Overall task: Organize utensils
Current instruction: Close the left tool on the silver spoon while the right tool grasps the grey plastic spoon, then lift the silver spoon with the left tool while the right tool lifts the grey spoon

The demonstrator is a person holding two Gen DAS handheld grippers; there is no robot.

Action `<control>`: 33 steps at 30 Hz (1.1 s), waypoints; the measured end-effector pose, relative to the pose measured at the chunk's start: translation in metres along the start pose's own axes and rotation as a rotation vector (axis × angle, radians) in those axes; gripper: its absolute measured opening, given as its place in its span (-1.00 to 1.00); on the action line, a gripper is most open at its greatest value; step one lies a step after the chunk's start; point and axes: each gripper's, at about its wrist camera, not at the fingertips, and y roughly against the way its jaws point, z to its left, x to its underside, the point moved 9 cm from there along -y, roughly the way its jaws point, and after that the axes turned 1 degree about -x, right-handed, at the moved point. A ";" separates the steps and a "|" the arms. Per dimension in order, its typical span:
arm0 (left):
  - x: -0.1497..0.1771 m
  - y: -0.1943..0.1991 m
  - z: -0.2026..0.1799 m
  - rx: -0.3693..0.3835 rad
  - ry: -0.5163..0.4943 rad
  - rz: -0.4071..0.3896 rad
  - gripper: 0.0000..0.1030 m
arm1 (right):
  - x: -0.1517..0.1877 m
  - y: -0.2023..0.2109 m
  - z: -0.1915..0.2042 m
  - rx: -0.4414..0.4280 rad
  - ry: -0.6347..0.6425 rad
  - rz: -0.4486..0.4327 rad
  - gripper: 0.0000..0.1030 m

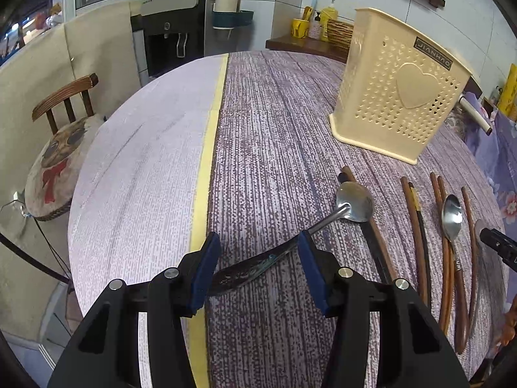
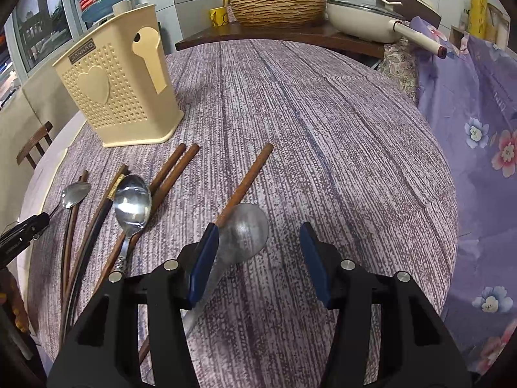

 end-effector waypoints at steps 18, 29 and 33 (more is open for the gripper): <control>0.003 -0.004 -0.038 0.044 -0.148 0.072 -0.64 | 0.014 -0.001 0.015 -0.018 0.016 0.005 0.03; 0.021 0.005 0.003 0.292 0.247 0.175 -0.85 | 0.013 0.000 0.006 -0.013 0.000 -0.004 0.02; 0.023 0.013 -0.004 0.222 0.182 0.145 -0.58 | 0.012 0.001 0.008 -0.018 -0.004 -0.012 0.02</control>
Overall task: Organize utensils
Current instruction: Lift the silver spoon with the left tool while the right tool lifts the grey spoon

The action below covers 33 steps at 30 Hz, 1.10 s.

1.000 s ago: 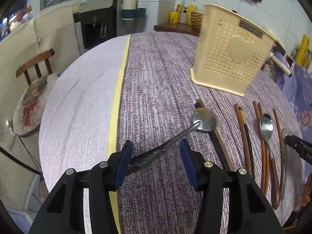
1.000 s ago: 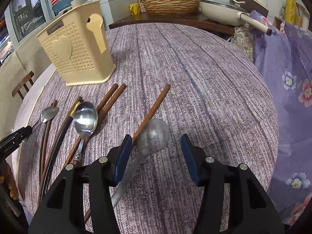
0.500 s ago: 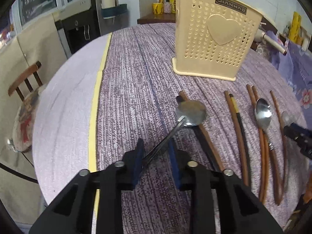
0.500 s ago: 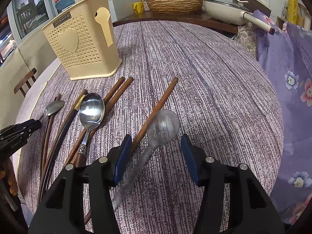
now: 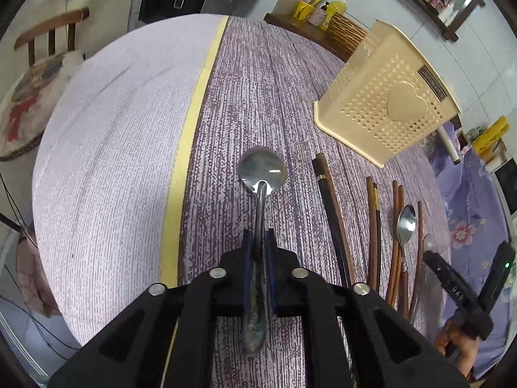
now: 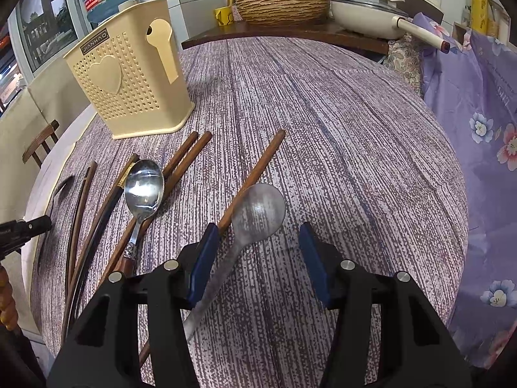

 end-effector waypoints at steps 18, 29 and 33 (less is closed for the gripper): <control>-0.013 0.007 0.013 -0.187 -0.128 -0.085 0.36 | 0.004 -0.007 0.000 0.112 0.042 0.025 -0.01; -0.016 0.006 0.012 -0.228 -0.170 -0.092 0.36 | -0.001 -0.011 0.005 0.109 0.040 0.056 -0.19; -0.019 -0.001 0.010 -0.254 -0.209 -0.077 0.36 | 0.000 -0.010 0.005 0.110 0.030 0.064 -0.19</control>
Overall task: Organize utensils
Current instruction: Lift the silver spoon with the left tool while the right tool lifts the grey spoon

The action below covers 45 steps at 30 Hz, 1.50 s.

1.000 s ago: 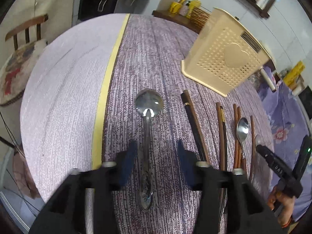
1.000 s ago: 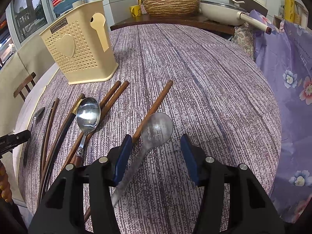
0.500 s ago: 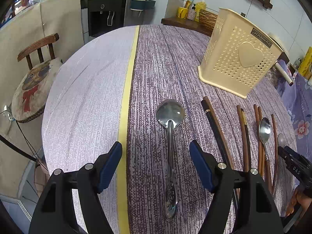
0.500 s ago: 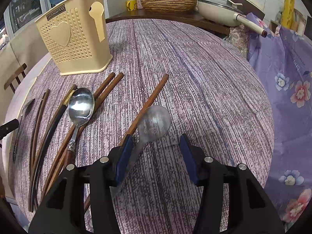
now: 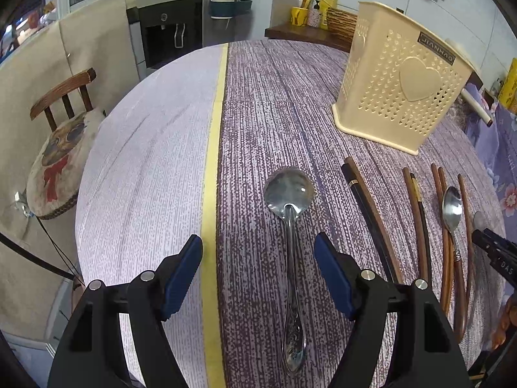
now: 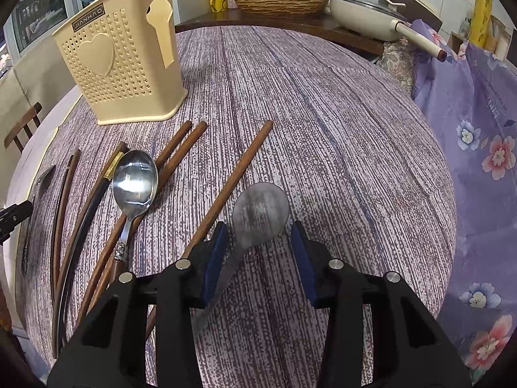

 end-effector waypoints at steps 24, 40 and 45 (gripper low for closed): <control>-0.030 -0.034 -0.009 0.004 -0.071 0.137 0.30 | -0.002 -0.001 0.010 -0.017 0.029 0.038 -0.32; -0.052 -0.051 -0.023 0.006 -0.175 0.232 -0.12 | -0.010 -0.006 0.011 -0.026 0.033 0.060 -0.34; -0.056 -0.054 -0.028 0.004 -0.182 0.233 -0.30 | -0.014 -0.008 0.010 -0.029 0.039 0.064 -0.35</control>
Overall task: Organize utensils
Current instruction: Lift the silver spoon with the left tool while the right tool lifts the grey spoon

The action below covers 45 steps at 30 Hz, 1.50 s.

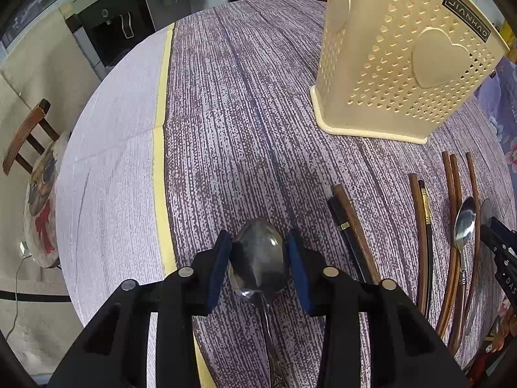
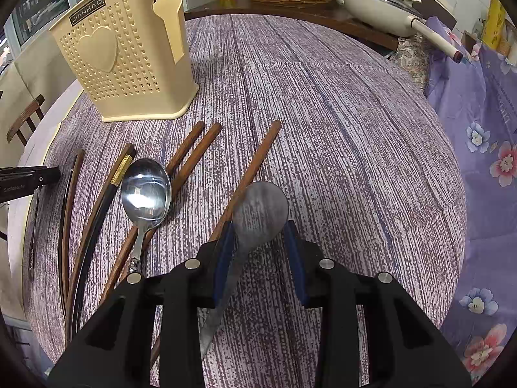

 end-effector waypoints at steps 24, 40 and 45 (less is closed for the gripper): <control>-0.001 0.001 0.005 0.002 0.059 -0.055 -0.31 | -0.001 -0.001 -0.006 -0.009 -0.004 -0.026 -0.39; 0.003 0.003 0.001 -0.010 0.048 -0.062 -0.31 | -0.024 -0.017 -0.008 0.022 0.008 -0.038 -0.30; 0.003 0.003 0.003 -0.012 0.041 -0.056 -0.30 | -0.028 -0.020 -0.011 0.013 -0.003 -0.022 -0.25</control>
